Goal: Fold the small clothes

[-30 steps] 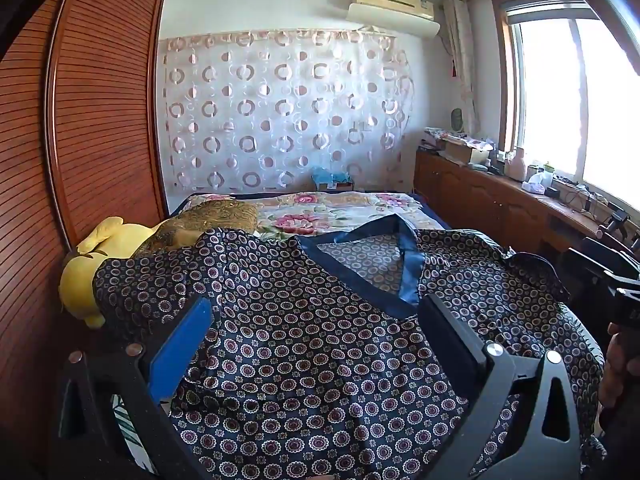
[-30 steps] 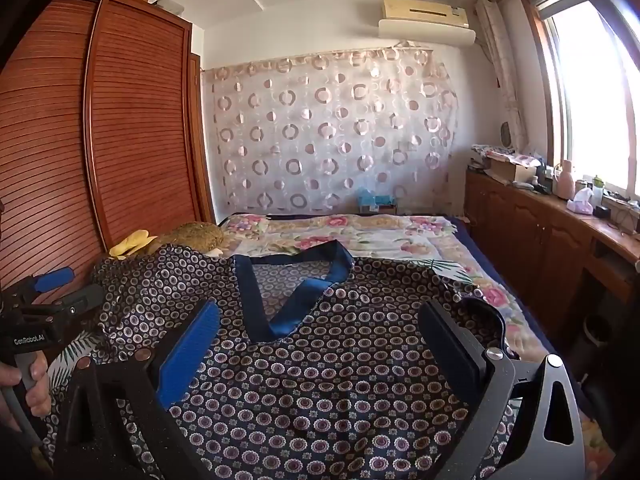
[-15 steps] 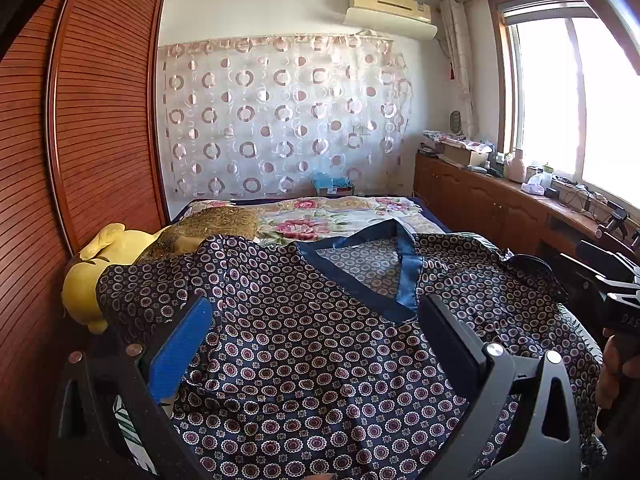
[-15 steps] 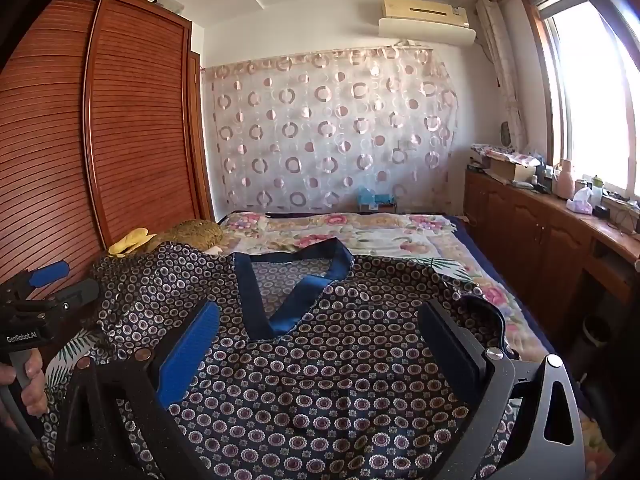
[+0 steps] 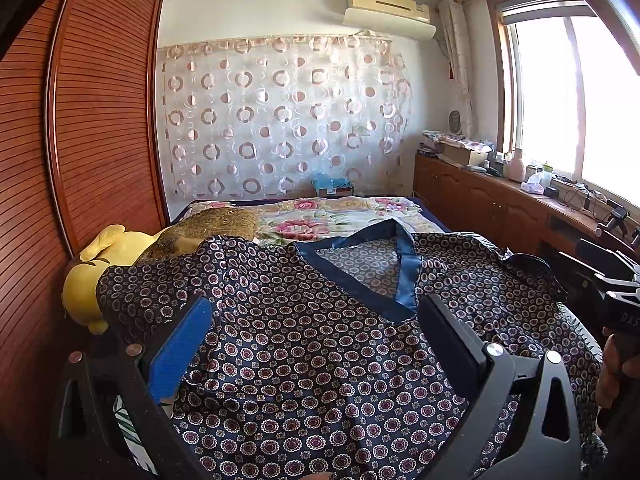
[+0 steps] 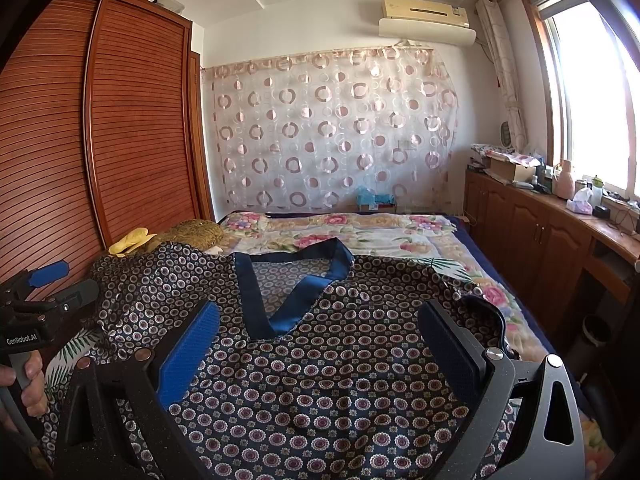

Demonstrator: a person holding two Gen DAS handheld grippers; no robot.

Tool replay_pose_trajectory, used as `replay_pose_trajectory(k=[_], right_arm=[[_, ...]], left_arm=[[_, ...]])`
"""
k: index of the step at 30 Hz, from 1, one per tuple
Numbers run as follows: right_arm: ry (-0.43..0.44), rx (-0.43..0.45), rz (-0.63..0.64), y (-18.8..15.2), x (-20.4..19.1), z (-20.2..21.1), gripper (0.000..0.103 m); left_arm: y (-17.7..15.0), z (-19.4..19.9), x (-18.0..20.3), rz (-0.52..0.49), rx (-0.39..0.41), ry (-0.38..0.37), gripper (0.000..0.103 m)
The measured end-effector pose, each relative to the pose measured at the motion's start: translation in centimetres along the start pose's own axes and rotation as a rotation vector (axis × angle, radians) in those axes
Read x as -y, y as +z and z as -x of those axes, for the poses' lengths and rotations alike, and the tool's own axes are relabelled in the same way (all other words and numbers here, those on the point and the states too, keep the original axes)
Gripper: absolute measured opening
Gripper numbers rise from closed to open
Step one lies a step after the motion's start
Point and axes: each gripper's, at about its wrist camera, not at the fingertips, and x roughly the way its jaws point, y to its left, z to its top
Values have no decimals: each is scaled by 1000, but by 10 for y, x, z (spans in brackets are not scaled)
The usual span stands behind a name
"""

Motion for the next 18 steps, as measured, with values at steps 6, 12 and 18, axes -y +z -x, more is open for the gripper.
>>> replay_pose_trajectory(k=[6,12,18], right_arm=[[1,-1,0,0,0,-1,100],[1,-2,-3,1,1,-2,100],[2,-2,-1,1,0,-1,100]], left_arm=[[0,0,0,0,0,0,103],[-1,0,0,-2,0,1,103],[-1,1,1,-3,1,0,103]])
